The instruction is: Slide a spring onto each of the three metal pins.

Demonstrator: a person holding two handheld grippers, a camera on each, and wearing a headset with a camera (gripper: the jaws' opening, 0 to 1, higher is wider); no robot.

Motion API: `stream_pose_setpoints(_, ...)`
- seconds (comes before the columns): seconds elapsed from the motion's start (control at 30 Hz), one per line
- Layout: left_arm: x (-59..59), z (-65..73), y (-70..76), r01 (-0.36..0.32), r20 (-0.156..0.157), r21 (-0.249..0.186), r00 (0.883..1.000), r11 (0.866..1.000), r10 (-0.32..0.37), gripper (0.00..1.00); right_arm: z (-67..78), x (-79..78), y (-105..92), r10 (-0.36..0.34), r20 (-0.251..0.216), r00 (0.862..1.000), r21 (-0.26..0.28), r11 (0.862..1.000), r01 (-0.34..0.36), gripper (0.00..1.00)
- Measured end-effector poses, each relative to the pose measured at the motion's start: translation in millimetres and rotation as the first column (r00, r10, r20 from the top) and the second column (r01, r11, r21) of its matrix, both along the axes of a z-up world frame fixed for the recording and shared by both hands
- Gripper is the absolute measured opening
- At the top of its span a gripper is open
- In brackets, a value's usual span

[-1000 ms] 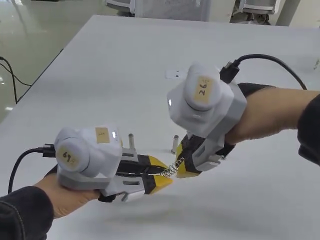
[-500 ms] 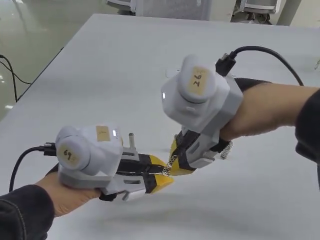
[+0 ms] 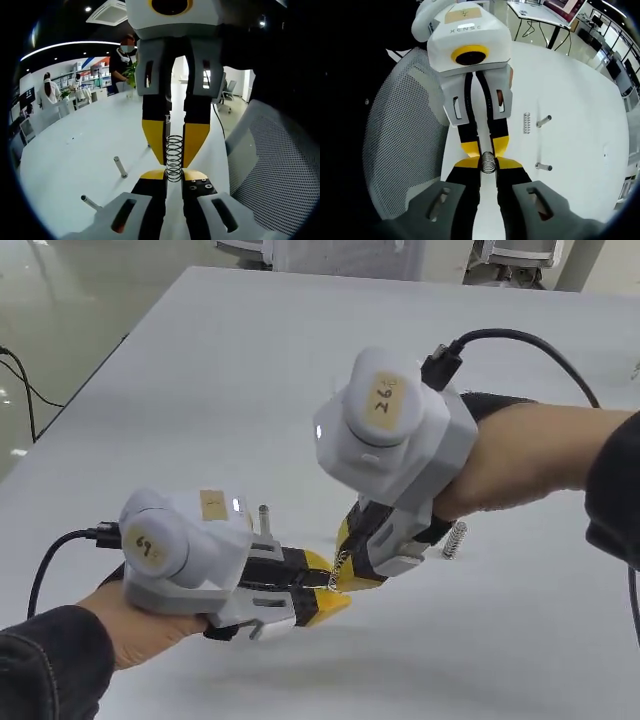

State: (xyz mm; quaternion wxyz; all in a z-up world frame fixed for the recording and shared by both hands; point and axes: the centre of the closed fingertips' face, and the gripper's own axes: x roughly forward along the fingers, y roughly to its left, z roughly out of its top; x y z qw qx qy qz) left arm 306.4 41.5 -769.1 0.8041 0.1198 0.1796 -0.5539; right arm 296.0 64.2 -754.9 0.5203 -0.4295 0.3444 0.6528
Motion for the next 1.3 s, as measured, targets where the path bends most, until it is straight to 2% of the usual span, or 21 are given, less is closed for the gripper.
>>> stream_pose_setpoints(0.7,-0.4,-3.6,-3.3,-0.008,-0.01,0.006,1.0,1.0,0.008,0.09,-3.2,0.5,-2.7,0.007,0.007,1.0,-0.013,1.0,-0.007,0.12)
stream_pose_setpoints(1.3,3.0,-1.2,6.8,-0.053,-0.04,-0.017,0.998,0.998,0.052,0.26,-1.9,11.5,-9.7,-0.019,0.019,1.0,-0.019,1.0,0.02,0.13)
